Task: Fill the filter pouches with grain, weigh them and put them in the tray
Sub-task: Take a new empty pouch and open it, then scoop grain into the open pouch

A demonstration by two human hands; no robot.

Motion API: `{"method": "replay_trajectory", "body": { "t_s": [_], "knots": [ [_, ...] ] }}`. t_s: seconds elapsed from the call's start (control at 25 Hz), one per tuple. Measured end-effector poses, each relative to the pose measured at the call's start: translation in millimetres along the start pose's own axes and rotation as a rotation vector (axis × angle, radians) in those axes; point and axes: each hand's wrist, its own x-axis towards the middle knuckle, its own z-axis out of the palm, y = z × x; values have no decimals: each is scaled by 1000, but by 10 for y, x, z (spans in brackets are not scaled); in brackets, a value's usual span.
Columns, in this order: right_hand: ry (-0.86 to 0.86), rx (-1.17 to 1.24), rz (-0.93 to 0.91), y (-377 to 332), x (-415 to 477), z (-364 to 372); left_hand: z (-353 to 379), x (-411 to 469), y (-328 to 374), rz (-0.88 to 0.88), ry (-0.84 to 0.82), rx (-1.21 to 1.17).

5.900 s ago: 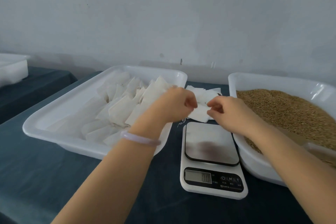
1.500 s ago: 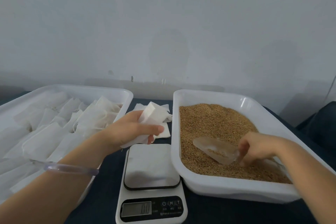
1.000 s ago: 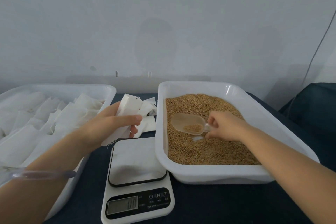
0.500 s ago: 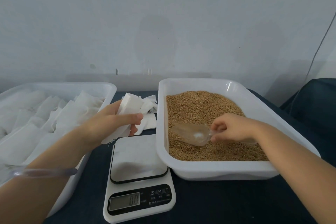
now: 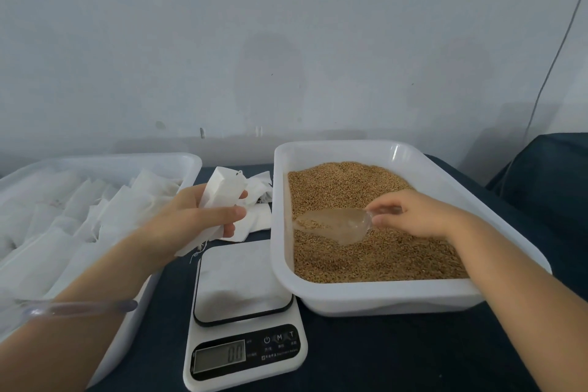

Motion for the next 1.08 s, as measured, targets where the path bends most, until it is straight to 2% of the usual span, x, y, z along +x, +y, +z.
{"method": "replay_trajectory", "body": {
  "t_s": [0.24,0.36,0.6,0.76,0.92,1.08],
  "knots": [
    [213,93,-103,-170,-293,-277,465,-24,292,249,2,165],
    [307,52,-125,-193,-567,-576,747,92,341,240,76,321],
    [326,-18,-155,-257,-868,-998,1012,242,215,210,88,372],
    [314,-288,-164,-419,-842,-1127,1156,246,178,189,29,372],
    [403,-580,-234,-651,-756,-1255,1202,238,190,190,22,401],
    [451,-700,-309,-831,-701,-1280,1201,235,185,184,43,445]
  ]
}}
